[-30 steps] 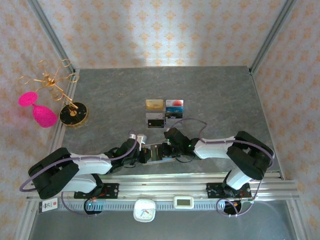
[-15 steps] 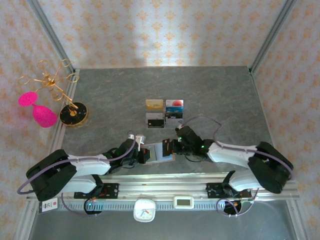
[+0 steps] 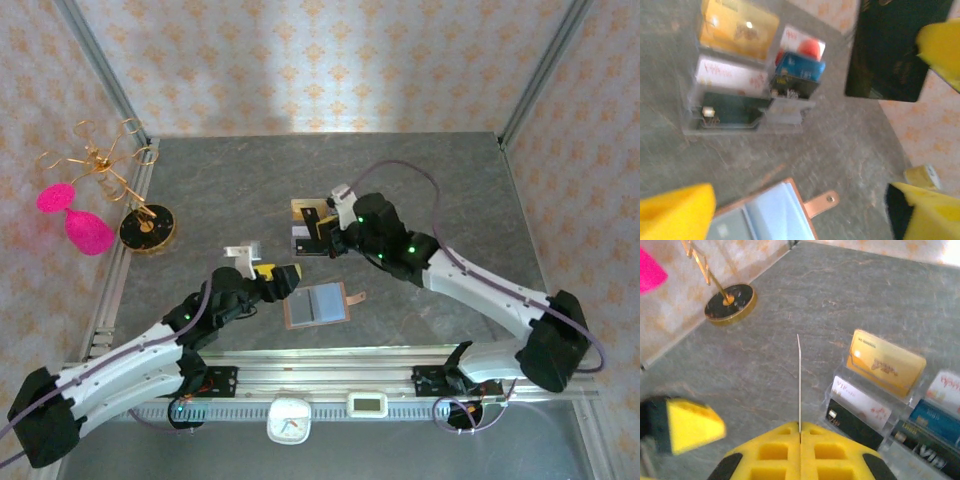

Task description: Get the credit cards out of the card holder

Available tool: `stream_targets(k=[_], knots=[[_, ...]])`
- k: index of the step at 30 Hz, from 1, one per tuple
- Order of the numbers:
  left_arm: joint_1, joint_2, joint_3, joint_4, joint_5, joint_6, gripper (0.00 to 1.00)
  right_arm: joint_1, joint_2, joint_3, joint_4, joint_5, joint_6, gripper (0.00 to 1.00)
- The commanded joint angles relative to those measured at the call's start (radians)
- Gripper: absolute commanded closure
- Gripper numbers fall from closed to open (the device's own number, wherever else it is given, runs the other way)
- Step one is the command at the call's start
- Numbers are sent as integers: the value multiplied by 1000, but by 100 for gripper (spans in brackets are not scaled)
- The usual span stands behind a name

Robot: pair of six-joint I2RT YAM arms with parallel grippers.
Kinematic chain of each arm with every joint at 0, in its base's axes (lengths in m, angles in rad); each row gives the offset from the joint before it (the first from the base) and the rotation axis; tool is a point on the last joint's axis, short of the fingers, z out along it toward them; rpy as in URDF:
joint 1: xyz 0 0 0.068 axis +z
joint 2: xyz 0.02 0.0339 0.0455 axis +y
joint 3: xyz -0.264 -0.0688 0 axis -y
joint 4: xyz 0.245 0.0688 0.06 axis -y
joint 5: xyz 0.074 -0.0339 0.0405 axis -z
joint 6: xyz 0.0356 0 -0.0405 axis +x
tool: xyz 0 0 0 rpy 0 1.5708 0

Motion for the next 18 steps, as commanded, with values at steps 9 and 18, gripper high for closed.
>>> stream_targets(k=[9,18], knots=[[21,-152,93,-245,-289,83,1,-38,294,368,-475,-149,-642,100],[24,-146,81,-144,-361,195,1,-65,448,550,-644,-195,-931,100]])
